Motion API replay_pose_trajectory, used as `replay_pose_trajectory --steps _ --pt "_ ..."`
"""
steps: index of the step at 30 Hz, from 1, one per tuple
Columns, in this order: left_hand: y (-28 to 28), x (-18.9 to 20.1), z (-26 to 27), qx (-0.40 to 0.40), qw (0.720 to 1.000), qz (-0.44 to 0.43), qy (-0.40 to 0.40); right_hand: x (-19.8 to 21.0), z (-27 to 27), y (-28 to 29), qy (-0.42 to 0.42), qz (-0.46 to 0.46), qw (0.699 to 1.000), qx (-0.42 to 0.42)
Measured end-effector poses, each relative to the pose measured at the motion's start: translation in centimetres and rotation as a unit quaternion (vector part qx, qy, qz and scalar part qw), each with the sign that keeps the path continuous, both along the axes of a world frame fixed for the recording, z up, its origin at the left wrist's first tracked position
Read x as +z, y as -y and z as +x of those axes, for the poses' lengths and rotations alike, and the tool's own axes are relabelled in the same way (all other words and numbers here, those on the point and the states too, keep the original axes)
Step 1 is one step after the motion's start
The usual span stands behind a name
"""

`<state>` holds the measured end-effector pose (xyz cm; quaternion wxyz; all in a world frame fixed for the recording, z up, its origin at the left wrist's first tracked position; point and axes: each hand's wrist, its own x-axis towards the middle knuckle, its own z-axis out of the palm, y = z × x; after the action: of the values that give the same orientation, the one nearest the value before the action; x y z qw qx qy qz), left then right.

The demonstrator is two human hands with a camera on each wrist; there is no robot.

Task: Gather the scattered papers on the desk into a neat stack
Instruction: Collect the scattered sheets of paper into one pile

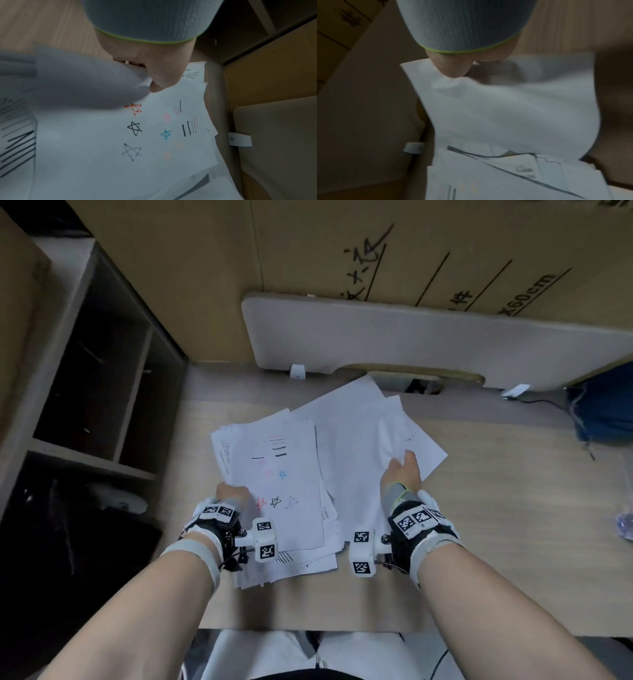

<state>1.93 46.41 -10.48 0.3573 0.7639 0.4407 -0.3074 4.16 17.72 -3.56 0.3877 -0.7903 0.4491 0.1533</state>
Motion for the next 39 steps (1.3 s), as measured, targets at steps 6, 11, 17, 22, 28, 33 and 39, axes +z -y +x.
replay_pose_trajectory --steps 6,11,17,22,28,33,39 --pt "-1.7 0.4 -0.3 -0.006 1.0 -0.023 -0.001 2.5 1.7 -1.4 0.133 0.022 0.991 0.018" --pt "-1.4 2.2 -0.2 0.082 0.992 -0.094 -0.006 2.4 3.3 -2.5 0.163 0.031 0.985 0.051" --pt "-1.6 2.1 0.2 0.155 0.979 -0.13 0.004 0.7 3.4 -4.4 0.109 0.053 0.99 0.067" --pt "-1.3 1.9 1.2 0.164 0.978 -0.131 -0.012 1.5 6.6 -3.4 0.158 0.052 0.984 0.059" --pt "-0.5 2.5 2.4 0.191 0.973 -0.13 -0.02 1.8 8.8 -3.6 0.142 0.042 0.983 0.109" --pt "-0.7 2.6 3.0 0.203 0.969 -0.138 -0.03 1.8 10.0 -4.1 0.145 0.015 0.985 0.097" --pt "-1.5 2.6 2.8 0.208 0.966 -0.152 -0.035 3.7 13.8 -4.4 0.209 0.07 0.975 0.038"
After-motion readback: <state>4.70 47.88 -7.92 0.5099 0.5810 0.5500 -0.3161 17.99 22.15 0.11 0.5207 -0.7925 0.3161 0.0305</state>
